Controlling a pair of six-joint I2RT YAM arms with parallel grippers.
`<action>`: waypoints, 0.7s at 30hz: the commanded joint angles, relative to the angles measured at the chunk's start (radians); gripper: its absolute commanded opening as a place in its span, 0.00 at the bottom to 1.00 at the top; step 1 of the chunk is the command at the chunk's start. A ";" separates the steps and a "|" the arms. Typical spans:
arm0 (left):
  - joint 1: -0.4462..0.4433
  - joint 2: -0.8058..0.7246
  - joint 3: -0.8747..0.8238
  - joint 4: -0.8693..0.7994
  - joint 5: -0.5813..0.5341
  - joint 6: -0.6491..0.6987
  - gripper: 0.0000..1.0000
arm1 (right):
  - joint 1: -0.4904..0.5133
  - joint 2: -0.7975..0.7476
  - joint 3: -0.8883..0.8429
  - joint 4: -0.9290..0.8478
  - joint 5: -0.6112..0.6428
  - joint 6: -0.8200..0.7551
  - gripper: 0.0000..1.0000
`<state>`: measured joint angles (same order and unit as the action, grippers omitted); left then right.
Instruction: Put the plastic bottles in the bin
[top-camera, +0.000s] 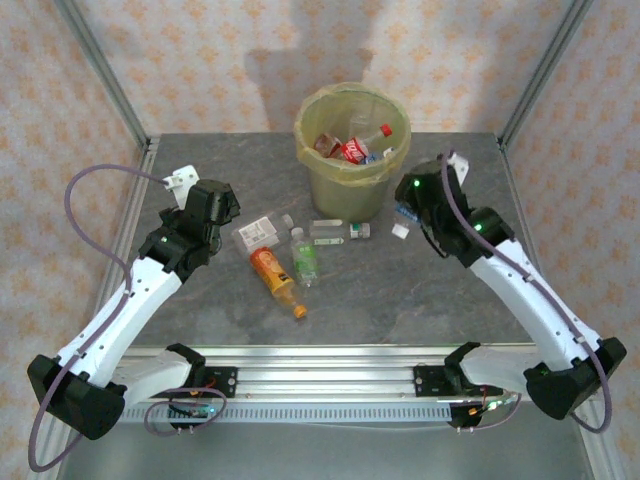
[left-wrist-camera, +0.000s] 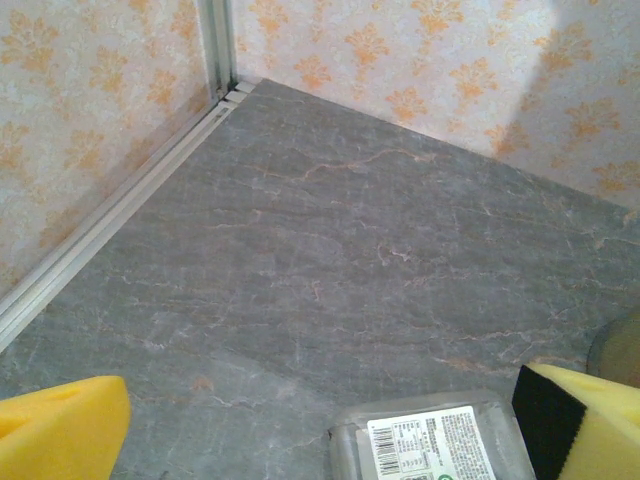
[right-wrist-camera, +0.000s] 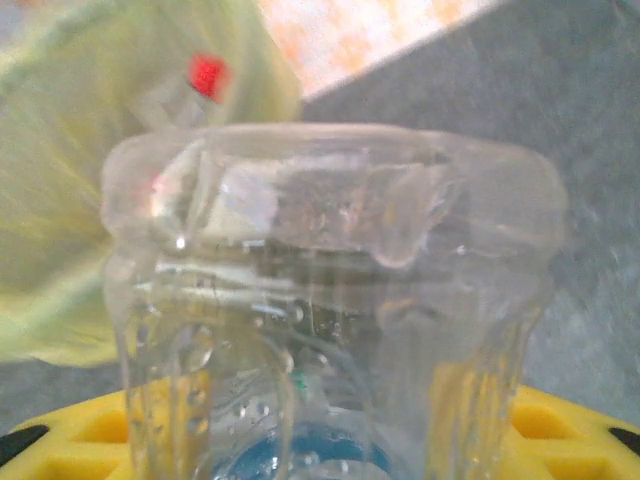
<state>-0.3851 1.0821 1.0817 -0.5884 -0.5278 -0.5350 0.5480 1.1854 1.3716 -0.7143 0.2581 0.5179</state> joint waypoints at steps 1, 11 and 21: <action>0.009 -0.001 0.001 -0.027 0.006 -0.029 1.00 | -0.003 0.099 0.154 -0.005 0.014 -0.146 0.45; 0.009 -0.014 -0.002 -0.045 0.040 -0.041 1.00 | -0.034 0.458 0.575 0.038 -0.091 -0.200 0.45; 0.009 -0.035 -0.010 -0.053 0.066 -0.033 1.00 | -0.084 0.806 0.926 0.039 -0.157 -0.133 0.44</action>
<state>-0.3840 1.0760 1.0794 -0.6037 -0.4694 -0.5529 0.4789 1.9091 2.1864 -0.6662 0.1310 0.3511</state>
